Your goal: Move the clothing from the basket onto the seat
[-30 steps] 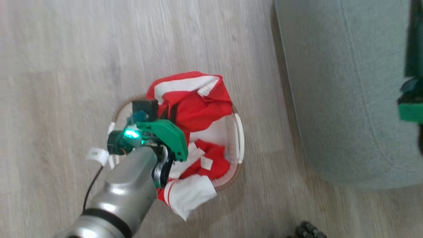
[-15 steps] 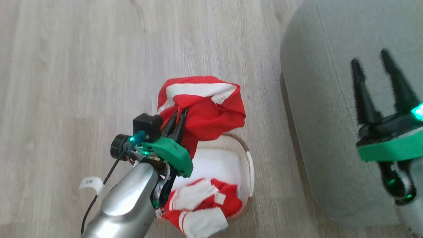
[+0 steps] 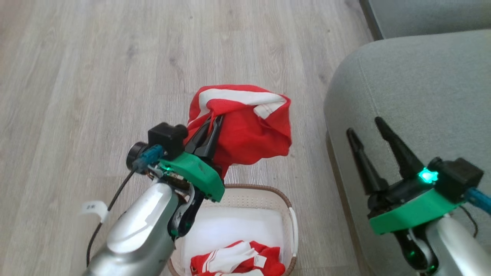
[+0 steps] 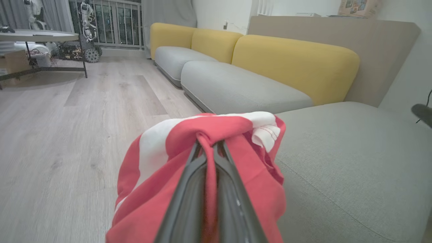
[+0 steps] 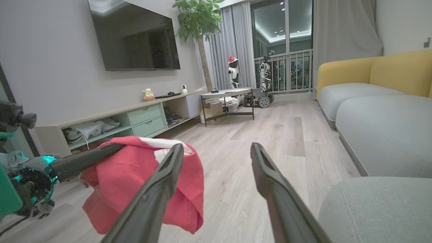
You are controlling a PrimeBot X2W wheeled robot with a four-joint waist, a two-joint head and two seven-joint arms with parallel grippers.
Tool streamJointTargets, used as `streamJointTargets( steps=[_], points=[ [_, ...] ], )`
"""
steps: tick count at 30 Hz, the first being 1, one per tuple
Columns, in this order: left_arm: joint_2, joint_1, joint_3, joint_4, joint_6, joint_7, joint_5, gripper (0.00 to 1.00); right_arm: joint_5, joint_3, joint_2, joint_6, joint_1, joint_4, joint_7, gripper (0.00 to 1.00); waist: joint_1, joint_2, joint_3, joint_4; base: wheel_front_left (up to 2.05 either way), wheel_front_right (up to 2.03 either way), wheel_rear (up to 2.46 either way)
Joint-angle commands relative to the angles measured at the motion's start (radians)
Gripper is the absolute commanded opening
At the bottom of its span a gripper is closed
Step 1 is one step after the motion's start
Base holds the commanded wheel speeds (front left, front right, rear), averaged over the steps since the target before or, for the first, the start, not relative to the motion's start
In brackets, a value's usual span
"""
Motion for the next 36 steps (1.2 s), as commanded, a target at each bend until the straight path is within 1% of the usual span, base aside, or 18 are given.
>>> streamJointTargets(
  steps=[1,4,9,16,20,21,28,32,36],
  points=[
    [0.025,-0.043,0.039,-0.053,0.001,0.01,-0.005,0.0,-0.005,0.023,-0.01,0.0,-0.014,-0.034,-0.005,1.0,0.0001,-0.0001,-0.011,-0.003,0.0,0.0,0.0],
    [0.042,-0.048,0.035,-0.091,0.008,0.039,-0.002,0.0,0.002,0.055,-0.022,0.0,-0.012,-0.042,-0.005,1.0,0.0001,-0.0001,-0.015,-0.005,0.0,0.0,0.0],
    [0.047,-0.048,0.034,-0.131,0.011,0.068,-0.015,0.0,0.021,0.109,-0.039,0.0,-0.02,-0.049,-0.005,1.0,0.0001,-0.0001,-0.018,-0.005,0.0,0.0,0.0],
    [0.037,-0.056,0.02,-0.145,0.012,0.087,-0.02,0.0,0.034,0.252,-0.057,0.0,-0.079,-0.018,-0.005,1.0,0.0001,-0.0001,-0.018,0.004,0.0,0.0,0.0],
    [0.03,-0.064,0.01,-0.146,0.008,0.093,-0.022,0.0,0.023,0.32,-0.063,0.0,-0.132,0.05,-0.005,1.0,0.0001,-0.0001,-0.02,0.016,0.0,0.0,0.0],
    [0.028,-0.068,0.006,-0.147,0.007,0.097,-0.024,0.0,0.008,0.348,-0.063,0.0,-0.16,0.094,-0.005,1.0,0.0001,-0.0001,-0.02,0.022,0.0,0.0,0.0],
    [0.012,-0.08,-0.014,-0.158,-0.003,0.103,-0.025,0.0,-0.026,0.45,-0.047,0.0,-0.249,0.249,-0.005,1.0,0.0001,-0.0001,-0.019,0.049,0.0,0.0,0.0],
    [0.0,-0.086,-0.03,-0.159,-0.01,0.106,-0.025,0.0,-0.041,0.485,-0.024,0.0,-0.293,0.319,-0.005,1.0,0.0001,-0.0001,-0.016,0.061,0.0,0.0,0.0],
    [-0.011,-0.096,-0.044,-0.159,-0.014,0.103,-0.019,0.0,-0.02,0.527,0.006,0.0,-0.338,0.384,-0.005,1.0,0.0001,-0.0001,-0.012,0.073,0.0,0.0,0.0]
  ],
)
